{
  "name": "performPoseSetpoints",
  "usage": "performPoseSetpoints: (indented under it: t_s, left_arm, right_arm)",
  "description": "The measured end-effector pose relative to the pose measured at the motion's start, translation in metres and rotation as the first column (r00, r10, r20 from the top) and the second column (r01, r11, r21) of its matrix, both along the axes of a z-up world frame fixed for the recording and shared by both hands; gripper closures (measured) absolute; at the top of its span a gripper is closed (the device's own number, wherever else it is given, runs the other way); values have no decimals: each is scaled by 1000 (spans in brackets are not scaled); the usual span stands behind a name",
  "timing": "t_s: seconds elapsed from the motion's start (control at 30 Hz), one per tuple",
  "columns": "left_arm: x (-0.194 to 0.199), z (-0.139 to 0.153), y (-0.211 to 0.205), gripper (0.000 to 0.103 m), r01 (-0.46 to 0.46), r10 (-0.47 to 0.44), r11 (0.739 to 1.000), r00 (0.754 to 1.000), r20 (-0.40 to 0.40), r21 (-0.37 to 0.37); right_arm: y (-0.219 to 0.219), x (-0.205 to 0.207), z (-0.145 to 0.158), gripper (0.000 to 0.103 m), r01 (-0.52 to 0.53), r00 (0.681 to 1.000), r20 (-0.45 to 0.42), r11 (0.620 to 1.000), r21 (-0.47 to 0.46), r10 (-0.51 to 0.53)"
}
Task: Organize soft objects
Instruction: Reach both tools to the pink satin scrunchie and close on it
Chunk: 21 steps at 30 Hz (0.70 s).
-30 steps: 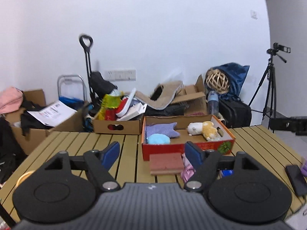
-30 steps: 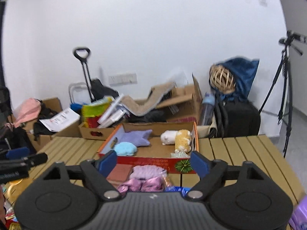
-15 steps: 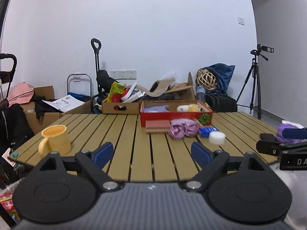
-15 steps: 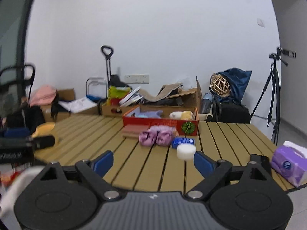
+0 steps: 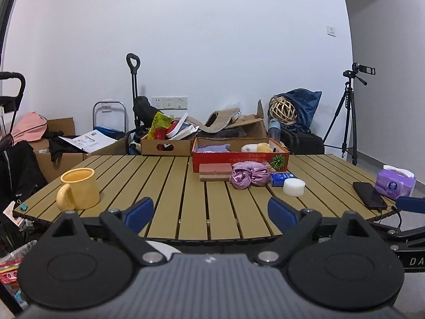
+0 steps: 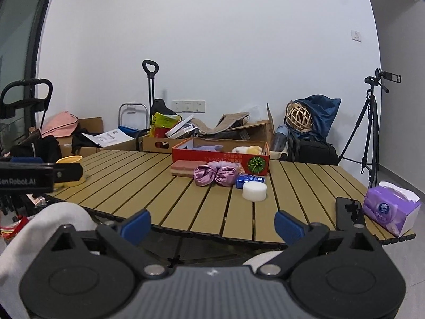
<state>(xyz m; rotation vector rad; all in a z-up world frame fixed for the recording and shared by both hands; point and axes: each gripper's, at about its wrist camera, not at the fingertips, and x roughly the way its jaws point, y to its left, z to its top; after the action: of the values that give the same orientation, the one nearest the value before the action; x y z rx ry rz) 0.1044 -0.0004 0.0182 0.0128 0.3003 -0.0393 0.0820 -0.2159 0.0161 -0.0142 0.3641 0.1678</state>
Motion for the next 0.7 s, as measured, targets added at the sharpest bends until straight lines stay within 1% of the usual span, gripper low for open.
performPoseSetpoints:
  t_s: [0.23, 0.37, 0.43, 0.47, 0.53, 0.6, 0.63, 0.67, 0.7]
  left_arm:
    - [14, -6, 2, 7, -1, 0, 1000, 999, -36, -5]
    - [39, -8, 1, 7, 18, -21, 999, 997, -74, -35]
    - [61, -7, -3, 7, 32, -36, 998, 995, -90, -55]
    - [72, -7, -5, 7, 35, -40, 997, 995, -94, -62]
    - [100, -6, -11, 7, 39, -46, 997, 994, -95, -70]
    - [130, -5, -15, 7, 37, -45, 996, 993, -105, -82]
    - [147, -6, -16, 11, 35, -47, 995, 992, -121, -95]
    - [162, -7, -18, 16, 32, -48, 993, 989, -139, -111]
    - [181, -9, -19, 18, 32, -54, 991, 985, -162, -132]
  right_arm:
    - [-7, 10, -1, 3, -4, 1000, -22, 999, 43, 5]
    - [-16, 30, 4, 5, -9, 999, -36, 996, 84, 12]
    - [-19, 47, 8, 7, -21, 999, -37, 995, 99, 25]
    - [-20, 56, 11, 10, -22, 999, -35, 994, 105, 26]
    - [-23, 82, 15, 13, -19, 999, -33, 993, 116, 23]
    - [-25, 110, 19, 14, -9, 999, -32, 992, 128, 13]
    - [-24, 123, 19, 15, -8, 999, -35, 991, 132, 13]
    - [-25, 141, 18, 19, -7, 999, -48, 990, 142, 14]
    - [-26, 157, 17, 22, -11, 998, -61, 988, 153, 21]
